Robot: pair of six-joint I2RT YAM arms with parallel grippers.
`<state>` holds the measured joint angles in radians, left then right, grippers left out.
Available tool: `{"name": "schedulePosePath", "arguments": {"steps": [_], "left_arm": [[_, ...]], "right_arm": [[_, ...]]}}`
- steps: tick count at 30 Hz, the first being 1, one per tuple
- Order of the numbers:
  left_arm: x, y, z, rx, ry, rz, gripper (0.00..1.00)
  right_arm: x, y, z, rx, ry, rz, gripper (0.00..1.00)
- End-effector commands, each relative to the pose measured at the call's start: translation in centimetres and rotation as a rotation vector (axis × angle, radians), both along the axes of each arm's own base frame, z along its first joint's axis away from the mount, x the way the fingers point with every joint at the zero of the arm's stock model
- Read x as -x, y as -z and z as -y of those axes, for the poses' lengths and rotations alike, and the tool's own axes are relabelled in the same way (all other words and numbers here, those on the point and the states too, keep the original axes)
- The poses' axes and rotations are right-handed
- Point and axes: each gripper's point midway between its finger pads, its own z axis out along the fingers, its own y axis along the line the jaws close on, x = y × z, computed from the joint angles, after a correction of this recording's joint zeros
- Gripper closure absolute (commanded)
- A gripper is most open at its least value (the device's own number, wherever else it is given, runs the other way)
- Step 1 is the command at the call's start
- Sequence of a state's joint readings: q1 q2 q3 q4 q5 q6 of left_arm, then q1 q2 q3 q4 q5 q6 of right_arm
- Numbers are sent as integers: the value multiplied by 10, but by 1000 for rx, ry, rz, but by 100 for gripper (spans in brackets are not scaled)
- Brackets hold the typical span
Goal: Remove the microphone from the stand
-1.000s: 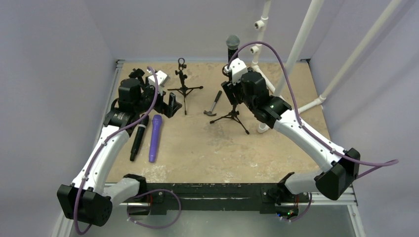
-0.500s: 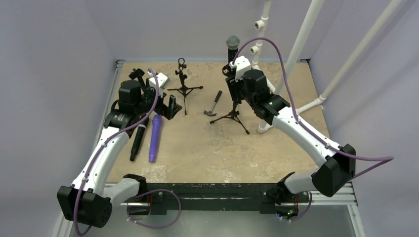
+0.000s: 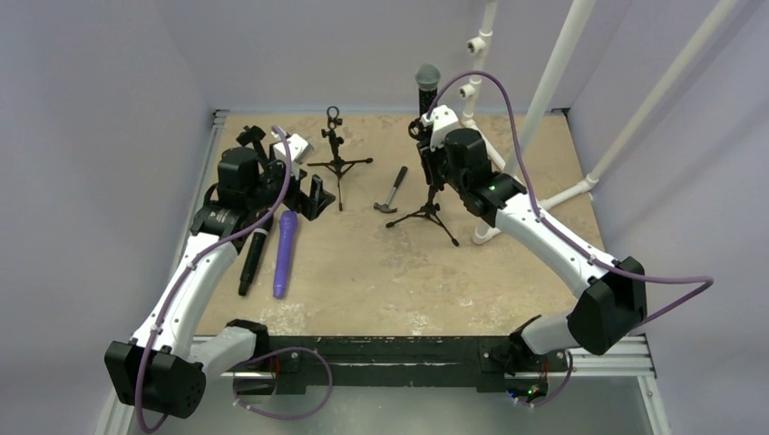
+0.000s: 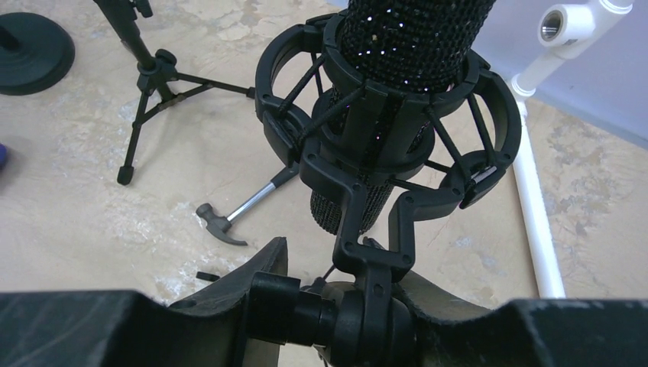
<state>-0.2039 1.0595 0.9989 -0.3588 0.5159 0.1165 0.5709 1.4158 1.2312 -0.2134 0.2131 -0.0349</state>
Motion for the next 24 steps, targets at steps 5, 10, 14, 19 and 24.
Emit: {"name": "schedulePosePath", "arguments": {"steps": [5, 10, 14, 19, 24], "left_arm": [[1, -16, 6, 32, 46, 85, 1], [9, -25, 20, 69, 142, 111, 0], [27, -32, 40, 116, 275, 118, 0], [36, -31, 62, 115, 349, 101, 0], [33, -30, 86, 153, 370, 42, 0]], "right_arm": [[5, -6, -5, -106, -15, -1, 99], [14, -14, -8, -133, -54, 5, 100], [22, -28, -13, -152, -98, 5, 100], [27, -53, -16, -170, -128, 16, 100], [32, -72, -19, -179, -149, 2, 100]]}}
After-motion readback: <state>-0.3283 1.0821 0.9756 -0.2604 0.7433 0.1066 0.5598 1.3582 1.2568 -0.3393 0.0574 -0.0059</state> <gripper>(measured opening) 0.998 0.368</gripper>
